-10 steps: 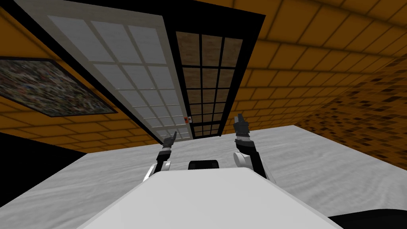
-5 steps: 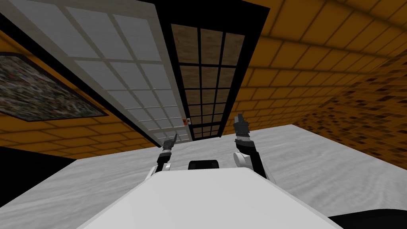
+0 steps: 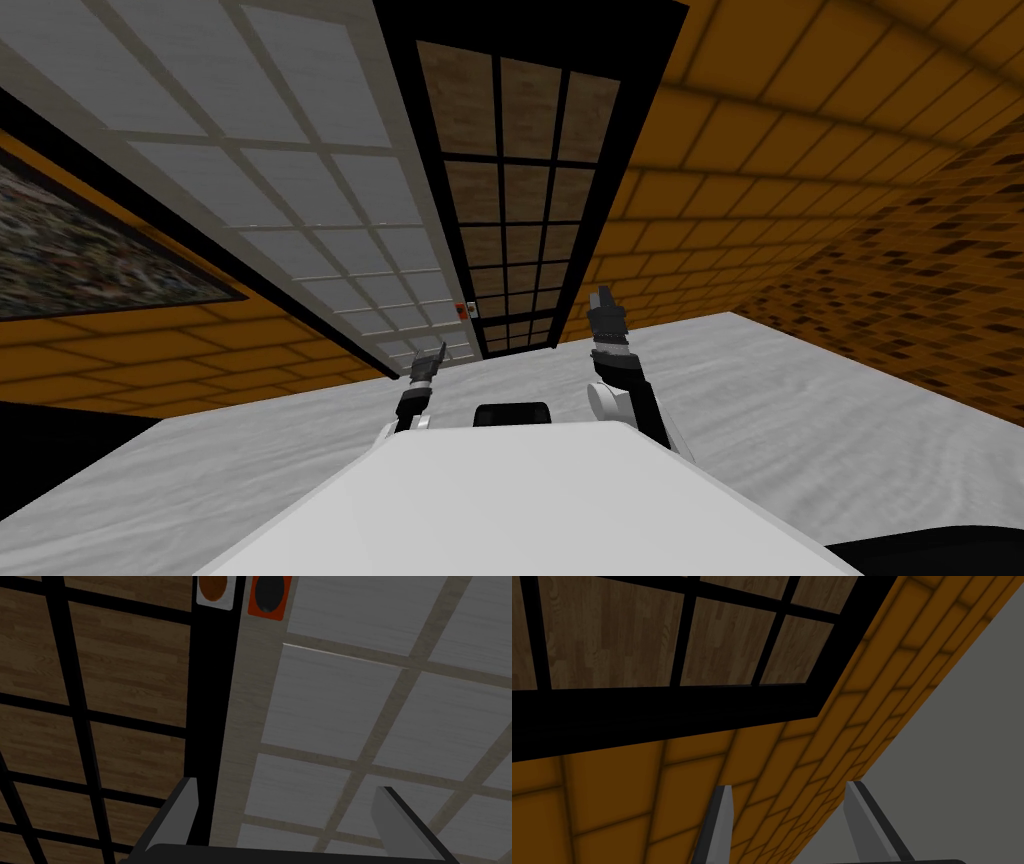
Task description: Pull the door open
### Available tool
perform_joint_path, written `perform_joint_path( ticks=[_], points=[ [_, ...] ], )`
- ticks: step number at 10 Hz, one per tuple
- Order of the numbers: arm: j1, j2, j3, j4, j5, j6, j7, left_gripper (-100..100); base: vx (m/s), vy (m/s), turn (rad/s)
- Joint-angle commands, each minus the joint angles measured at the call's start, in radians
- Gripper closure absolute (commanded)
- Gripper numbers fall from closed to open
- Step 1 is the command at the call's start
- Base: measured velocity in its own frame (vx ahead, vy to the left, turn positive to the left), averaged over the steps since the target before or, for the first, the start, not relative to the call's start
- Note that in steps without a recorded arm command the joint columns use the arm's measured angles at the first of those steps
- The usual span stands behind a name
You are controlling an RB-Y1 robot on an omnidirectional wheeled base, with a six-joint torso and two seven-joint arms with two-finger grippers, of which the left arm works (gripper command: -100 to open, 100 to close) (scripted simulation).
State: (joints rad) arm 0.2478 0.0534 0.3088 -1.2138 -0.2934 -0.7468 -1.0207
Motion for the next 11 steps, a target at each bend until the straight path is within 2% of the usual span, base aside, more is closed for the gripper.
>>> perform_joint_path(
  ticks=[1, 8, 11],
  points=[
    [-0.008, -0.005, 0.011, 0.036, -0.006, -0.010, -0.035, -100, 0.109, 0.011, -0.043],
    [-0.039, -0.027, 0.050, 0.157, -0.025, -0.044, -0.145, -100, 0.097, 0.016, -0.034],
    [-0.056, -0.041, 0.070, 0.220, -0.035, -0.061, -0.203, -100, 0.130, 0.019, -0.046]
  ],
)
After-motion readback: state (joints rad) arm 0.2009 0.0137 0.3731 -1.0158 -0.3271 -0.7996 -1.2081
